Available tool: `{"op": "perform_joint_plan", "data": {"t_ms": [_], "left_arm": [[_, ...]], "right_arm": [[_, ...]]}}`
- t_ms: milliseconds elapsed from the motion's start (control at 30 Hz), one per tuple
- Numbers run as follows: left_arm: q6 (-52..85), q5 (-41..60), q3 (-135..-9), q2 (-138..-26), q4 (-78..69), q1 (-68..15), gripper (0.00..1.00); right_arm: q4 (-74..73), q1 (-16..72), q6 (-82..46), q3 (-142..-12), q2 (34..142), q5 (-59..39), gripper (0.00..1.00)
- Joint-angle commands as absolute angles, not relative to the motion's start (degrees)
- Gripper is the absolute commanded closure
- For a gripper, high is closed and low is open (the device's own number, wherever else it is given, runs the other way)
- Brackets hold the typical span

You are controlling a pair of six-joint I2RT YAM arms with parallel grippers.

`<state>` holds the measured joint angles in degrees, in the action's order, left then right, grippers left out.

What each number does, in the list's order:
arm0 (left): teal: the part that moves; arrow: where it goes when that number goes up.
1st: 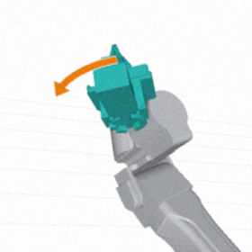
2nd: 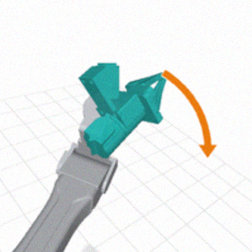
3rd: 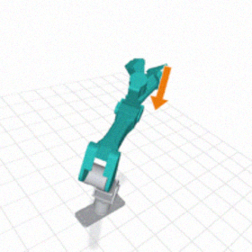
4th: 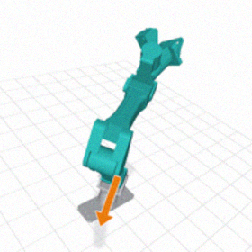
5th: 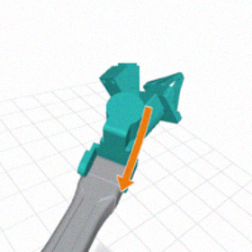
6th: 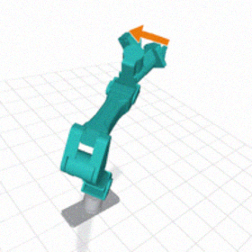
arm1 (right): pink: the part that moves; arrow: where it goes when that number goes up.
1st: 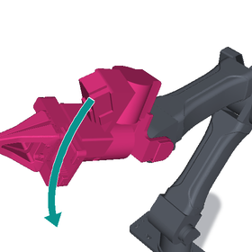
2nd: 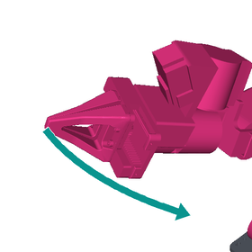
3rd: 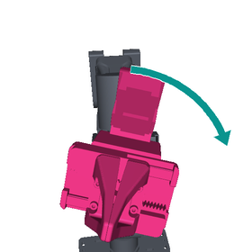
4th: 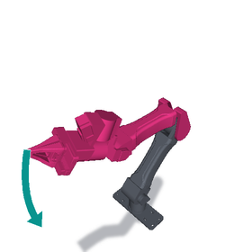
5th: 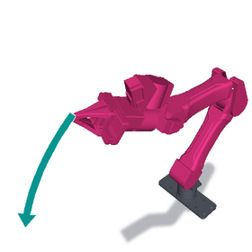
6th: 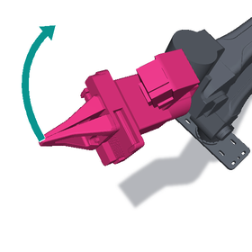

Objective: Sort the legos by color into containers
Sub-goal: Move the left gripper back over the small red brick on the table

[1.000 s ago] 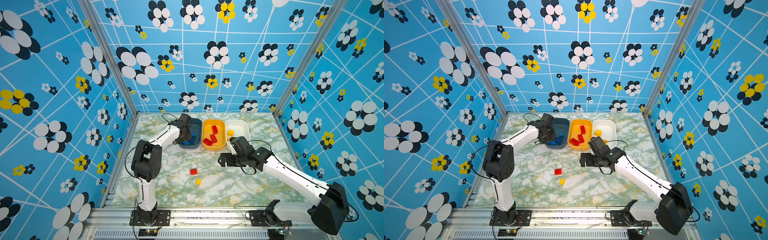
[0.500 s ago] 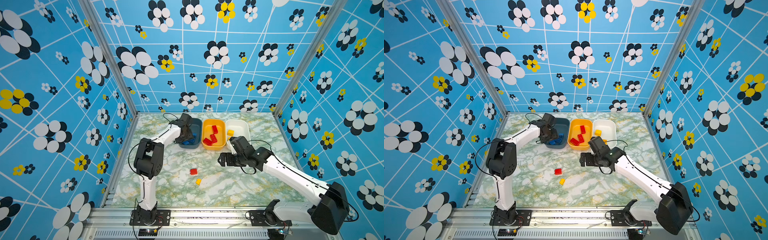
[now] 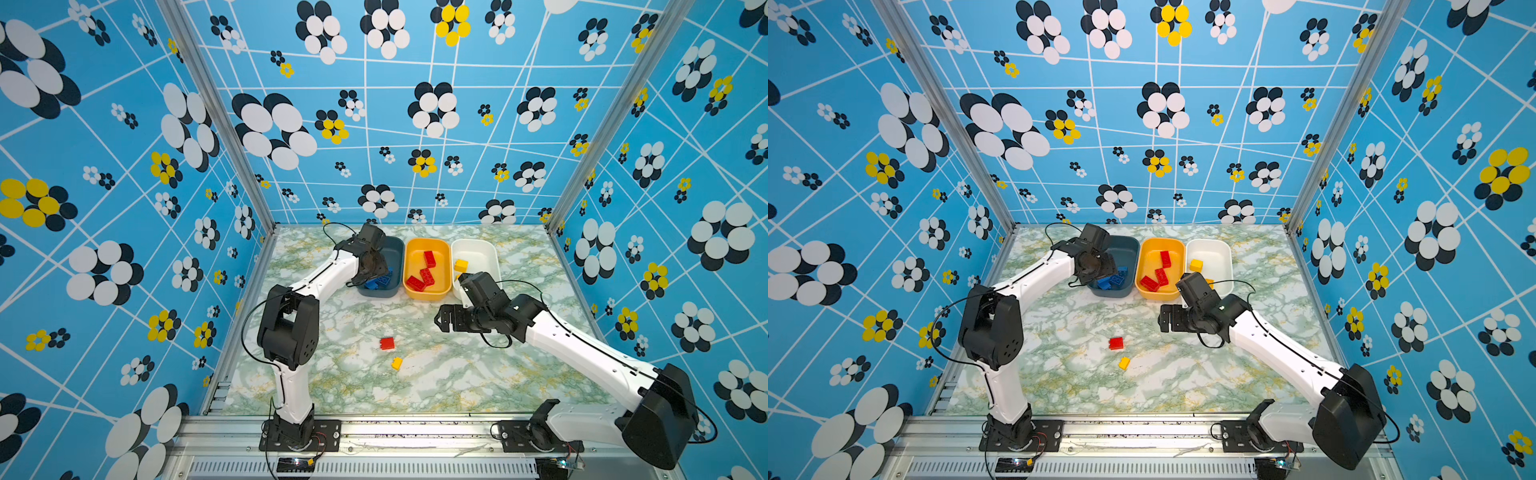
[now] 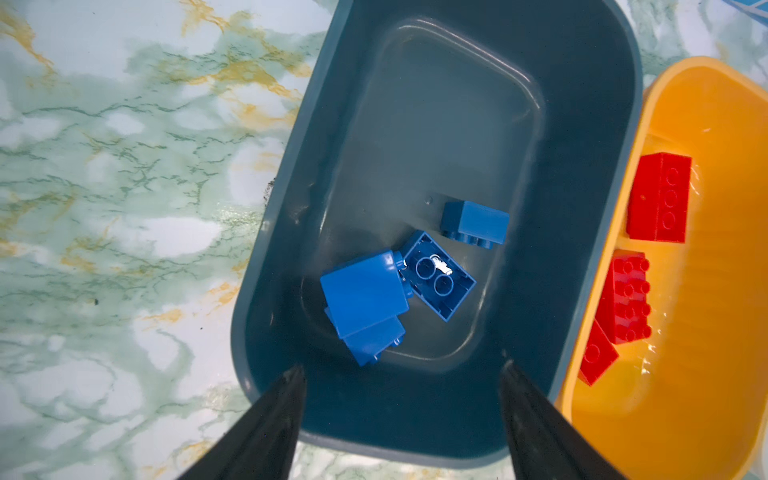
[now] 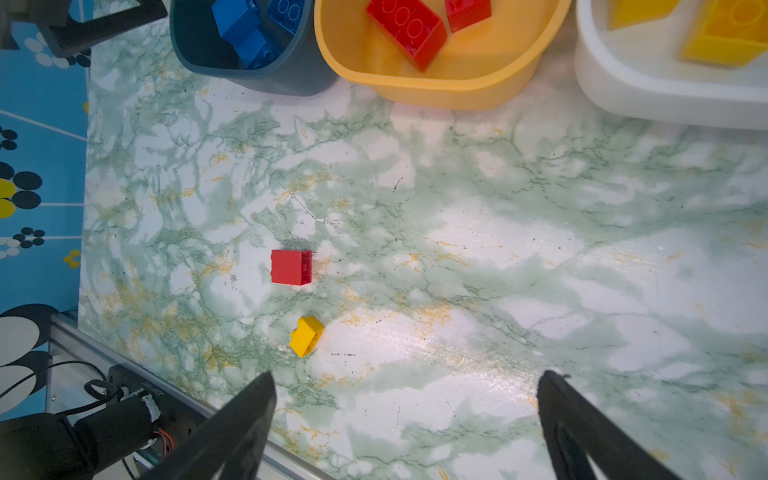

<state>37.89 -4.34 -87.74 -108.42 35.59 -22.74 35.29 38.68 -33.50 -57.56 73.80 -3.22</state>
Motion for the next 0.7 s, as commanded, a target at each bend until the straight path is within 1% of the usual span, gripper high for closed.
{"op": "perform_joint_plan", "data": {"t_ms": [0,167,467,667], "left_arm": [[38.11,-5.87,-84.45,-104.23,35.69,-23.53,0.24],[38.62,-6.37,-79.5,-98.89,36.27,-24.9,0.24],[39.87,-6.39,-70.99,-89.44,39.05,-30.15,0.23],[41.2,-4.39,-66.46,-85.38,41.76,-33.56,0.16]], "right_arm": [[34.82,38.94,-34.19,-56.98,73.48,-3.52,0.01],[34.61,38.98,-34.19,-56.54,73.21,-3.35,0.01],[33.69,38.94,-34.37,-55.15,72.64,-3.1,0.01],[33.4,38.92,-34.85,-54.08,71.72,-2.74,0.01]]}}
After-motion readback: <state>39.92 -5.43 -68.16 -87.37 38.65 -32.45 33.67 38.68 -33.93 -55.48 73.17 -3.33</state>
